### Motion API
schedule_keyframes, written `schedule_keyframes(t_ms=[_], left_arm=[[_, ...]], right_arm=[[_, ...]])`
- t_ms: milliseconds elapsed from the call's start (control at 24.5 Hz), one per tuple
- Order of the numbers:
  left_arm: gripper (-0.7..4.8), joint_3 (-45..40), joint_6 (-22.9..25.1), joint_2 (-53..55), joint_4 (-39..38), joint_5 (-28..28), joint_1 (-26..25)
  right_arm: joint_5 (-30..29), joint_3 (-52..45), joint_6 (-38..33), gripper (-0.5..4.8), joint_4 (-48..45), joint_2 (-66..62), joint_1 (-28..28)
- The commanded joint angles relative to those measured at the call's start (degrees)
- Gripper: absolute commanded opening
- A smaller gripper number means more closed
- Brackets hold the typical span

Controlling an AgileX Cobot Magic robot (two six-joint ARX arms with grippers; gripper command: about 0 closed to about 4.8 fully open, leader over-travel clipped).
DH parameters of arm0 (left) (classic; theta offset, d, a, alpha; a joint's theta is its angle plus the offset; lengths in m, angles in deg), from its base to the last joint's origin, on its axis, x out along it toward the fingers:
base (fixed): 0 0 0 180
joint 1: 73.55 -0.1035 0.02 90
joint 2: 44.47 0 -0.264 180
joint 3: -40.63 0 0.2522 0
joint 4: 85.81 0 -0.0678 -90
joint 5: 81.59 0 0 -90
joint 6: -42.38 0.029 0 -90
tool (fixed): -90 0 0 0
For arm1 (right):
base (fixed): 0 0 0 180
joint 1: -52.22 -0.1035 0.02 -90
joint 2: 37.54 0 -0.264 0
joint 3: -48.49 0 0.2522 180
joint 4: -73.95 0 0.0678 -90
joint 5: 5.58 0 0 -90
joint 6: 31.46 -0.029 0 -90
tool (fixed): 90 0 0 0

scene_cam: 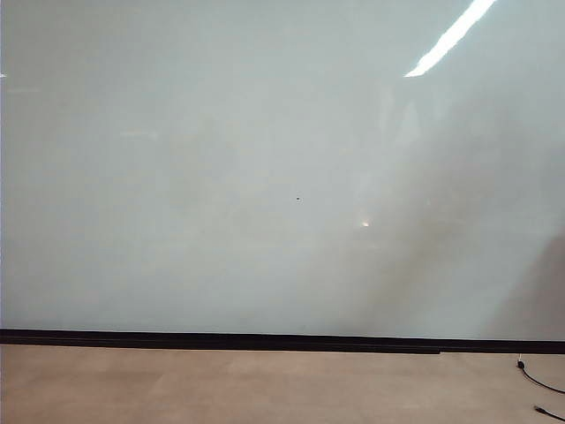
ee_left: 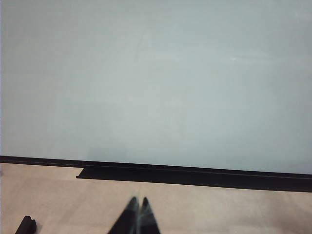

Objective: Pick up the pen on the shelf to the right of the whiteboard and draw a cross mark.

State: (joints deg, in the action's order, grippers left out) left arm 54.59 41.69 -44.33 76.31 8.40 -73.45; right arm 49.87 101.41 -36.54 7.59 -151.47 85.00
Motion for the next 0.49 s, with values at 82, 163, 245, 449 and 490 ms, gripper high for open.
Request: schedule_keyframes(t_ms=[82,163,245,449,490], left_arm=[[-0.04,0.17,0.22,0.04,0.28,0.2,0.0],[-0.05,0.17,0.24,0.04,0.28,0.2,0.0],[-0.04,0.17,0.22,0.04,0.26,0.2,0.0],[-0.04,0.17,0.24,0.04,0.26,0.2,0.0],[-0.04,0.17,0.22,0.04,0.28,0.2,0.0]], right_arm=[[7.69,-1.42,-0.04,-0.03,-0.74,1.11,0.07],[11.87,-3.26,-0.07,-0.03,-0.77,2.54,0.04],[15.89,-5.66,-0.07,-0.05,-0.79,4.96,-0.26],[29.97,-13.0,0.76,-0.05,-0.77,14.47,-4.07],[32.39,-14.38,1.03,-0.04,-0.72,16.57,-4.96]])
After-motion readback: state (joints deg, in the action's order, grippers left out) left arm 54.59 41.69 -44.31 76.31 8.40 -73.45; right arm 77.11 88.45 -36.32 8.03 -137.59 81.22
